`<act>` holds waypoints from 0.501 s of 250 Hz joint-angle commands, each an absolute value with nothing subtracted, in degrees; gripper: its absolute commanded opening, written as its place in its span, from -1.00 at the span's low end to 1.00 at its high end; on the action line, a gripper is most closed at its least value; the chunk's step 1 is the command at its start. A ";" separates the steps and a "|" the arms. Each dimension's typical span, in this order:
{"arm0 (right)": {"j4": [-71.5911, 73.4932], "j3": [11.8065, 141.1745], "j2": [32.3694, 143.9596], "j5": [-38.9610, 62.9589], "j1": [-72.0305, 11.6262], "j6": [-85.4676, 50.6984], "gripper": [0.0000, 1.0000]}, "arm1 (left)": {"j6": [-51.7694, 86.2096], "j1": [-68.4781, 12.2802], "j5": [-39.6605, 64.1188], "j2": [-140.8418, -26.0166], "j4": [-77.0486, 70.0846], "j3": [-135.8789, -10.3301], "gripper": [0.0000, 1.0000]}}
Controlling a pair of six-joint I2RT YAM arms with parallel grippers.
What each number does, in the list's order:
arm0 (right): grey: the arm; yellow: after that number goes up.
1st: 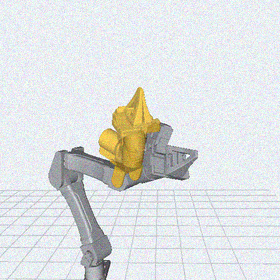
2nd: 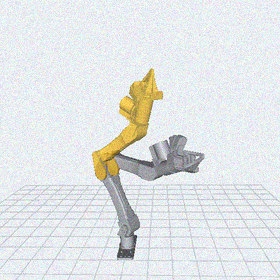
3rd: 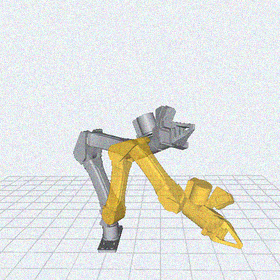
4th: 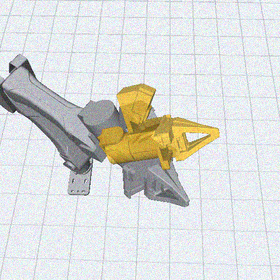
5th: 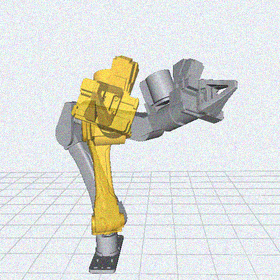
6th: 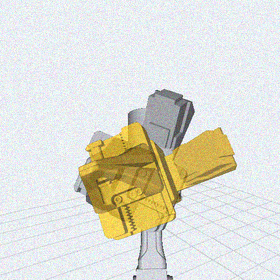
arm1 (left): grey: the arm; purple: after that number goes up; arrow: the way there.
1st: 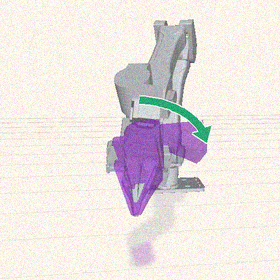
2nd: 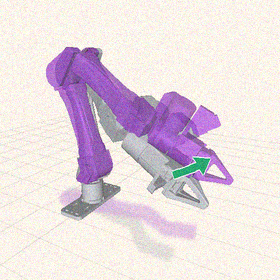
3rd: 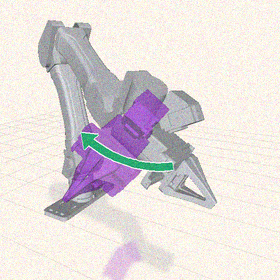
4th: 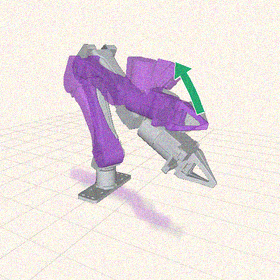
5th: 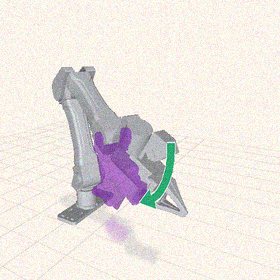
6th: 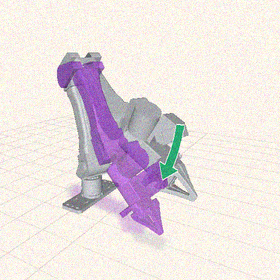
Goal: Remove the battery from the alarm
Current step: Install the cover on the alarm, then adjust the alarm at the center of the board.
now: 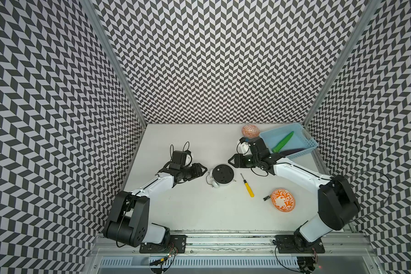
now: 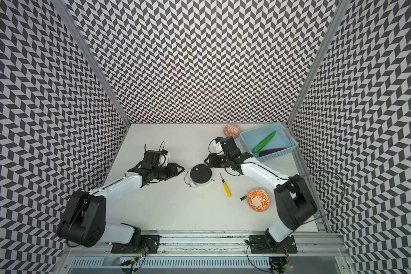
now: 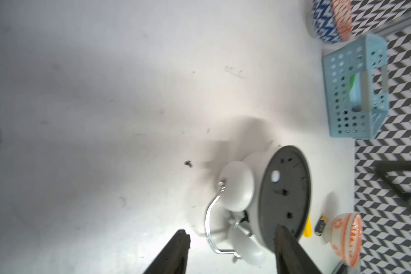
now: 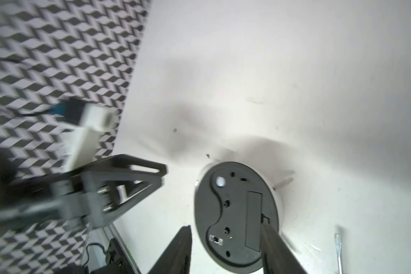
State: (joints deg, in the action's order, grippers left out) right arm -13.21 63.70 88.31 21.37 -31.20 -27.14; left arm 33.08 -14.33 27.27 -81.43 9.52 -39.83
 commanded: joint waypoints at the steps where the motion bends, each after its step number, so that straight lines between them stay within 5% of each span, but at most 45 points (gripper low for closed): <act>1: -3.72 59.24 81.50 20.81 -30.26 -24.94 0.31 | 34.46 -14.24 33.66 -83.79 4.78 -36.29 -0.10; 37: -1.85 52.18 76.38 21.40 -29.79 -20.51 0.51 | 37.99 -14.33 36.39 -87.62 -1.25 -34.37 -0.21; 125: -2.11 43.77 76.46 22.75 -30.64 -17.59 0.53 | 44.33 -14.85 40.59 -97.84 -14.55 -33.58 -0.52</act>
State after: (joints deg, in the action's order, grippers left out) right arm -4.73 44.69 75.68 21.98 -29.89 -19.73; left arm 41.43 -14.31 38.72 -93.97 -7.86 -33.54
